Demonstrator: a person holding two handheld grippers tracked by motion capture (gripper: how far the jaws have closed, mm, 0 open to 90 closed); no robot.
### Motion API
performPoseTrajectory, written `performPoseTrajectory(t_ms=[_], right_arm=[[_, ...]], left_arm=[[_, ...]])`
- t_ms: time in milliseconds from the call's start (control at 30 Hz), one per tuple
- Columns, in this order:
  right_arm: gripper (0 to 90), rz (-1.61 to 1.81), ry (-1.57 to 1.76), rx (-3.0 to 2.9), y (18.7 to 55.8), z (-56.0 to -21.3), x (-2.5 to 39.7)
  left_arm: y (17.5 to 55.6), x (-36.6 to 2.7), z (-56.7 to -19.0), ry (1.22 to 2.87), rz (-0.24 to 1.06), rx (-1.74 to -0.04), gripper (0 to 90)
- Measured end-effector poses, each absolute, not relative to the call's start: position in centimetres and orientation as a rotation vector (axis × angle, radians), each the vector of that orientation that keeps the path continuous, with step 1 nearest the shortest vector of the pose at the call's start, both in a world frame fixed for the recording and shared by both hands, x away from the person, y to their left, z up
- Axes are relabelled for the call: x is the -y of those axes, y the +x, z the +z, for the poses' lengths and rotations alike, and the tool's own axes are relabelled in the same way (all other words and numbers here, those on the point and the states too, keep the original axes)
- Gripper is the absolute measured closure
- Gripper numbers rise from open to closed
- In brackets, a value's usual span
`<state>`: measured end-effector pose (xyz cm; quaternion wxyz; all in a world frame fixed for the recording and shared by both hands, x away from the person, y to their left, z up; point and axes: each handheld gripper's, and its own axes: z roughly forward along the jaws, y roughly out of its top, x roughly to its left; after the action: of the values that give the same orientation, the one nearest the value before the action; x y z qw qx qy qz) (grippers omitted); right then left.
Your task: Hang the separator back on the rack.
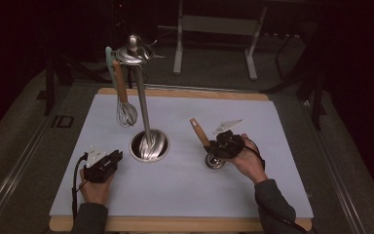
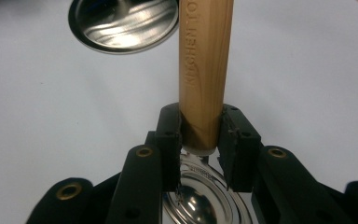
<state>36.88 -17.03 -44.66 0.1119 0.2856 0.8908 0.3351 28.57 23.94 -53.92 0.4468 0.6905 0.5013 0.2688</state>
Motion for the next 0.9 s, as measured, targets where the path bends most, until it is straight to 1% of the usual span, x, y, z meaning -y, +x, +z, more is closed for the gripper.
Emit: performPoseTrajectory(t_ms=[467, 900], right_arm=[[71.0, 1.120, 0.668, -2.565, 36.7, -43.2, 17.5], [71.0, 1.177, 0.622, -2.506, 37.2, -41.5, 17.9]], left_arm=[[28.6, -24.0, -53.9, 1.706, 0.664, -1.242, 78.3], [28.6, -24.0, -53.9, 1.697, 0.661, -1.245, 78.1]])
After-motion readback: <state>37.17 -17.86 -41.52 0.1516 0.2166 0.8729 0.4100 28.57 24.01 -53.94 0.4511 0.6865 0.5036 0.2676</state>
